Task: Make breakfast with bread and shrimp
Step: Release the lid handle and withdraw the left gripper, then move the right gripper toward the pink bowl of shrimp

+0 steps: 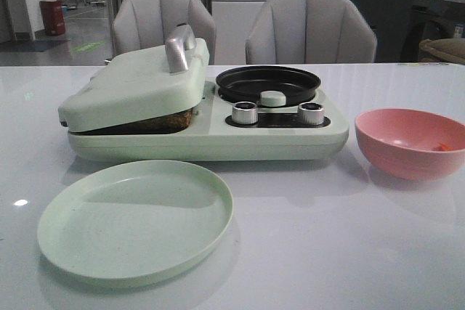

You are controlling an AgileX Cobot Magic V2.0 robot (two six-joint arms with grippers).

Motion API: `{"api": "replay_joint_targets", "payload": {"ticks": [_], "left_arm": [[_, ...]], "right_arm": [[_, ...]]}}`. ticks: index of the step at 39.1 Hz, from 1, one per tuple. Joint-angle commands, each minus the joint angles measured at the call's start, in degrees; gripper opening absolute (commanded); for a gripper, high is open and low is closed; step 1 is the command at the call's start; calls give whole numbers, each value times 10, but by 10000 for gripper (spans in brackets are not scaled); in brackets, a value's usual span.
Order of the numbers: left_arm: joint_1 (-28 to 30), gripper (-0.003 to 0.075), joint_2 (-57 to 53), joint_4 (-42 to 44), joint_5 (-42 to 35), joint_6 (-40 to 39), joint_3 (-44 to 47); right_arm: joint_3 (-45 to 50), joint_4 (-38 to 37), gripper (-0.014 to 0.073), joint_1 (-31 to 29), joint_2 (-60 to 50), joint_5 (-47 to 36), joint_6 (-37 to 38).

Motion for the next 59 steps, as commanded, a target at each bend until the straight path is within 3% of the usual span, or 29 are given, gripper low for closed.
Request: {"api": "replay_joint_targets", "payload": {"ticks": [1, 12, 32, 40, 49, 59], "left_arm": [[-4, 112, -9, -13, -40, -7, -13], [-4, 112, -9, -13, -40, -7, -13], [-4, 112, -9, -13, -40, -7, -13], [-4, 112, -9, -13, -40, -7, -13], [-4, 112, -9, -13, -40, -7, -13], [-4, 112, -9, -13, -40, -7, -13]], "right_arm": [[-56, -2, 507, -2, 58, -14, 0], [-157, 3, 507, -26, 220, 82, 55], [-271, 29, 507, -215, 459, 134, 36], [-340, 84, 507, -261, 564, 160, -44], [-416, 229, 507, -308, 680, 184, -207], [-469, 237, 507, -307, 774, 184, -263]]}}
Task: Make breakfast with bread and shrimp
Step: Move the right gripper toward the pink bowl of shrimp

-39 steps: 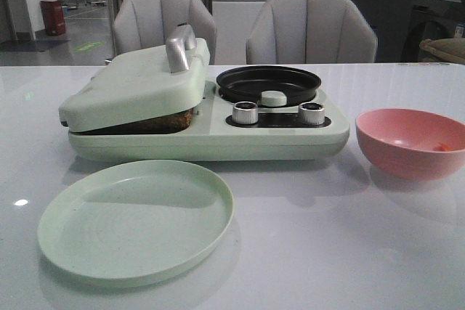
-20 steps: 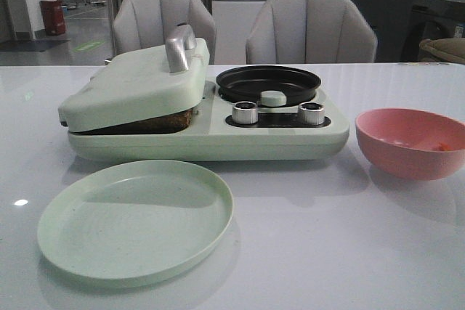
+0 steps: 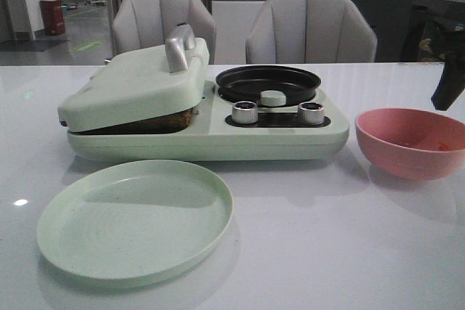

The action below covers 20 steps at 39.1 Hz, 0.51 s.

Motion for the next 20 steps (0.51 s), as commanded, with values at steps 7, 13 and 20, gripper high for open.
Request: {"api": "replay_joint_targets", "payload": {"ticks": [7, 13, 20], "left_arm": [[-4, 112, -9, -13, -40, -7, -13], [-4, 112, -9, -13, -40, -7, -13], [-4, 112, -9, -13, -40, -7, -13]], "right_arm": [[-67, 14, 481, -2, 50, -7, -16], [-82, 16, 296, -2, 68, 0, -16], [-83, 16, 134, -2, 59, 2, -16]]}}
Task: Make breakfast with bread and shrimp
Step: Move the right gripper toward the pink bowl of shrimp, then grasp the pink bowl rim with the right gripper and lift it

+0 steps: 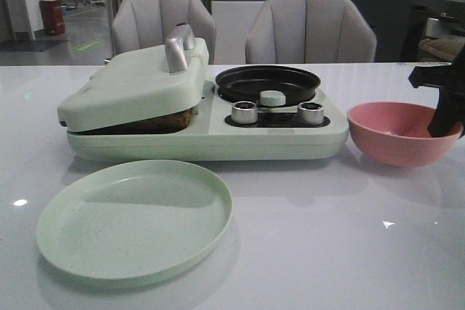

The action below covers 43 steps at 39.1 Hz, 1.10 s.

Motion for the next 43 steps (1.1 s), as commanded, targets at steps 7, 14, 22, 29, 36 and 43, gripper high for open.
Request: {"api": "replay_joint_targets", "payload": {"ticks": [7, 14, 22, 29, 36, 43], "left_arm": [[-4, 112, -9, -13, -40, -7, -13], [-4, 112, -9, -13, -40, -7, -13], [-4, 112, -9, -13, -40, -7, -13], [-4, 112, -9, -13, -40, -7, -13], [-4, 112, -9, -13, -40, -7, -13], [-4, 112, -9, -13, -40, -7, -13]], "right_arm": [[-26, 8, 134, -2, -81, 5, -25], [-44, 17, 134, 1, -131, 2, -49], [-76, 91, 134, 39, -160, -24, -104], [-81, 208, 134, 90, -159, -126, -142], [-81, 224, 134, 141, -141, -303, -157], [-81, 212, 134, 188, -95, -454, -172]]}}
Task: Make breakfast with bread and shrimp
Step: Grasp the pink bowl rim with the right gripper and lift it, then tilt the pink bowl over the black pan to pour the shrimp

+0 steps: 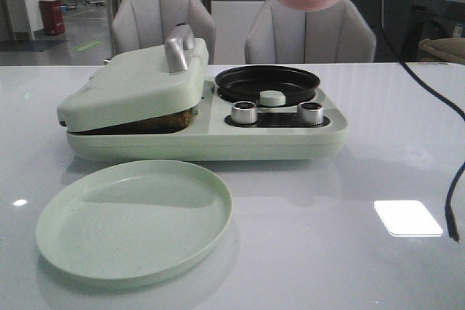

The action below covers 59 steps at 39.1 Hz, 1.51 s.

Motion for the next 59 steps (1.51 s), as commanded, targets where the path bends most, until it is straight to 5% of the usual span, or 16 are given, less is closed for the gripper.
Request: {"api": "replay_joint_targets", "payload": {"ticks": [1, 14, 31, 41, 59], "left_arm": [[-4, 112, -9, -13, -40, -7, -13], [-4, 112, -9, -13, -40, -7, -13], [-4, 112, -9, -13, -40, -7, -13], [-4, 112, -9, -13, -40, -7, -13], [-4, 112, -9, -13, -40, -7, -13]], "right_arm": [[-21, -4, 134, 23, -2, -118, -10], [-14, -122, 134, 80, 92, -384, -2], [95, -338, 134, 82, 137, -735, 71], [71, -366, 134, 79, 188, -759, -76], [51, -402, 134, 79, 138, -759, -132]]}}
